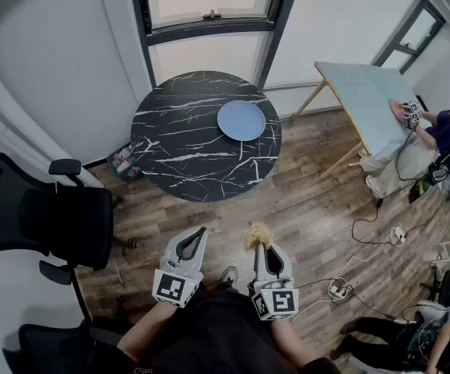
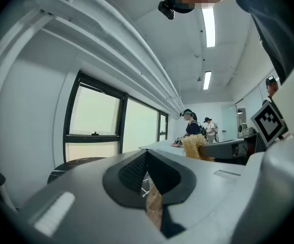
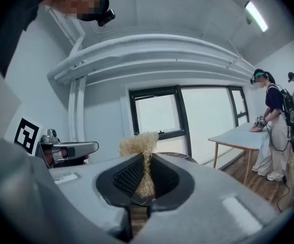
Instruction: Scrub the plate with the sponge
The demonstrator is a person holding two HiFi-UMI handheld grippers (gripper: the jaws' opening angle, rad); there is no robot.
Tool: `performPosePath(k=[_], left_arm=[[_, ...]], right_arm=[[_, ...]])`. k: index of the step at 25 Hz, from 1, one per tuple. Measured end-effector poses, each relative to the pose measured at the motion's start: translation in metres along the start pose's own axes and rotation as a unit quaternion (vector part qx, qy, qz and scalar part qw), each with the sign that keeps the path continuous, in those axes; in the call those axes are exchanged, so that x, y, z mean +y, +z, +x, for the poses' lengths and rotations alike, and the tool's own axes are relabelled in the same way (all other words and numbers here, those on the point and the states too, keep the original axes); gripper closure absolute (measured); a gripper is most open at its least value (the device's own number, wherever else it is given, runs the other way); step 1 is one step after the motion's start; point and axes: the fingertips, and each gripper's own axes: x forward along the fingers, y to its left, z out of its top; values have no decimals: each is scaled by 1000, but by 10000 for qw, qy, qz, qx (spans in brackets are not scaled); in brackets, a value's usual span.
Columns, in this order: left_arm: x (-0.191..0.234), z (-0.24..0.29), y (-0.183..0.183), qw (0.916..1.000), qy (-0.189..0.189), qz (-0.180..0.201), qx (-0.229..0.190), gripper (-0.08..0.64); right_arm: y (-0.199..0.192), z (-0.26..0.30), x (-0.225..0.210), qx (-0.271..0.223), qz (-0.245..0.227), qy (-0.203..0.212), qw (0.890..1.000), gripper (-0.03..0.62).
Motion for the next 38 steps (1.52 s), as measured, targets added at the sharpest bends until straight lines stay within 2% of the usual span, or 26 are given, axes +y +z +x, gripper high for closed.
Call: performPosePath(k=[10, 15, 25, 30, 38], left_arm=[[0, -2, -1, 10000, 5, -87, -24, 558], [6, -7, -2, 9999, 0, -167, -14, 558], [46, -25, -9, 9995, -19, -323, -49, 558], [62, -31, -19, 9991, -225, -357, 68, 558], [81, -11, -33, 9983, -257, -476, 217, 558]], right_arm=[[4, 0, 3, -9, -29, 24, 10000, 558], [4, 0, 5, -86, 191, -47, 9998, 555], [4, 17, 43, -69, 102, -200, 9997, 554], [-5, 26, 60, 3, 46, -386, 9992, 554], [-15, 54, 50, 101, 83, -497, 9987, 554]])
